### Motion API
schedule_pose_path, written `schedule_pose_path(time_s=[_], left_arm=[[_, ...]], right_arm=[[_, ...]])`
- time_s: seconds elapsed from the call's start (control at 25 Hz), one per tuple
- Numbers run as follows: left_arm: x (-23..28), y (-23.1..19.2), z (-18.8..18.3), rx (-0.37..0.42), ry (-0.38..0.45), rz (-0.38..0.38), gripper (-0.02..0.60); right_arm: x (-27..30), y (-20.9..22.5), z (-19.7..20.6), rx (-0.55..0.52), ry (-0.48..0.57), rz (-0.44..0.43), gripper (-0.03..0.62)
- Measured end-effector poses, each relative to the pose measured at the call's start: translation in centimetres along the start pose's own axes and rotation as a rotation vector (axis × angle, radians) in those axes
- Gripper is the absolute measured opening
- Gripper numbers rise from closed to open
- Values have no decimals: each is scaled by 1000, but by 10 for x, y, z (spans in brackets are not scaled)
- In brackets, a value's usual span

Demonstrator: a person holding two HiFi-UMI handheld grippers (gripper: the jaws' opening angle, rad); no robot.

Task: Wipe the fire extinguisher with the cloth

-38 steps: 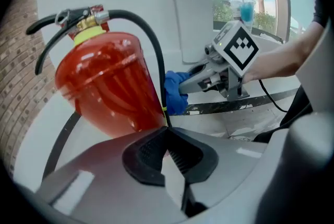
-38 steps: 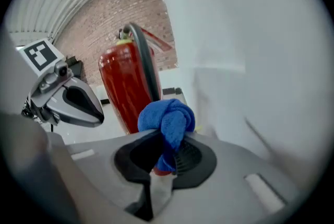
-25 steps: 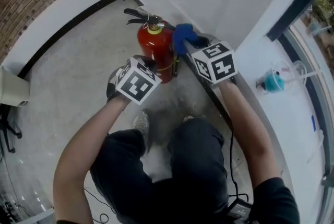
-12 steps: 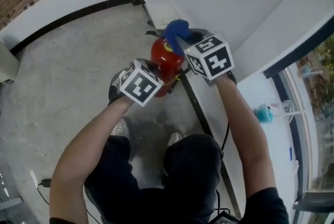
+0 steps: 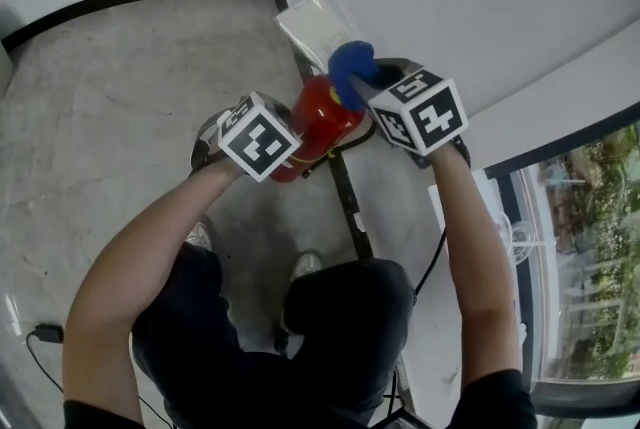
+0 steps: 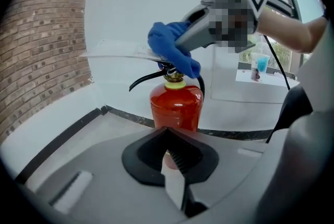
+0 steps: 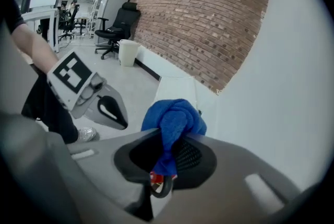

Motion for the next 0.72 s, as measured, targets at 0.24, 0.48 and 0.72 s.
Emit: schedule_pose_path(time_s=[0.24,0.48,0.72], left_arm=[[-23,-21,-13,-106,134,-79,0],[-35,-30,-54,-144,298,-86,19],[-28,-72,-94,-256,408,23,187]], right_arm=[[-24,-39,25,-56,-65,-54,46],[-51,-31,40,44,36,-21,46],[-50,-14,42,156,125,-9,46]])
Point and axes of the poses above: the fingertips, and each gripper's own axes: x forward along the fingers, y to its right, z out of its underside, the point moved 6 cm from there along -x, backward along the fingers, and after that the axes turned 5 degrees about x, right-handed, at the moved point
